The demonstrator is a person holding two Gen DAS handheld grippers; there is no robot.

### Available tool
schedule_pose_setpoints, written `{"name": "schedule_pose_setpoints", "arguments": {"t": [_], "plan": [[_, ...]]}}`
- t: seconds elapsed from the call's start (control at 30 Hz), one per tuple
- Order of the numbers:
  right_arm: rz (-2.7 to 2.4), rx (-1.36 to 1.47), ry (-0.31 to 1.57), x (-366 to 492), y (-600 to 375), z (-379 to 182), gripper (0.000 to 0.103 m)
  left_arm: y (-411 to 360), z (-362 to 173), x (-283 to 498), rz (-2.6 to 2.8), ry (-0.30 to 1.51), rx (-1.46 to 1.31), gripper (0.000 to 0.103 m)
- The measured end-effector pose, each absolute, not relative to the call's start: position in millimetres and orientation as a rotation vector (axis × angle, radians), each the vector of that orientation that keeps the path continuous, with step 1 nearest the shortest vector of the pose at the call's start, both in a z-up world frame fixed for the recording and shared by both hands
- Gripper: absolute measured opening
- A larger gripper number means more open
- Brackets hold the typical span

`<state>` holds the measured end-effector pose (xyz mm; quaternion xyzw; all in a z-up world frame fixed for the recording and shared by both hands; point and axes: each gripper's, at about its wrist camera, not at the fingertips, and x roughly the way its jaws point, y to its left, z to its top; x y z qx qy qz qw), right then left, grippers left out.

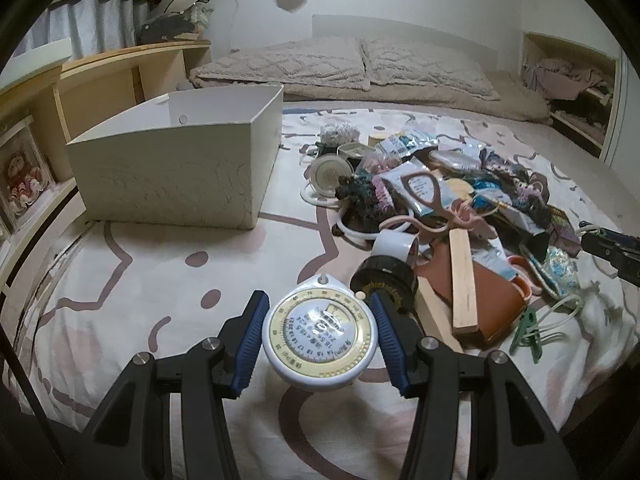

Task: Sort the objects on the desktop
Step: 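Close the left tool on the tape measure while the right tool grasps the green clothespin, then lift the tape measure with the left tool while the right tool lifts the clothespin toward the box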

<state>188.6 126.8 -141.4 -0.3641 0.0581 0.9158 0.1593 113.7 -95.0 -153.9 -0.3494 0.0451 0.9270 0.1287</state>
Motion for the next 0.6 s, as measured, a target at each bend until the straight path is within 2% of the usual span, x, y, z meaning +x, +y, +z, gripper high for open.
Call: {"name": "schedule_pose_setpoints", "arguments": {"t": [0.6], "plan": [[2.71, -0.967, 0.179, 190.1, 106.7, -100.9, 0.054, -87.0, -89.3, 113.7, 2.69, 0.114, -0.969, 0.053]]}}
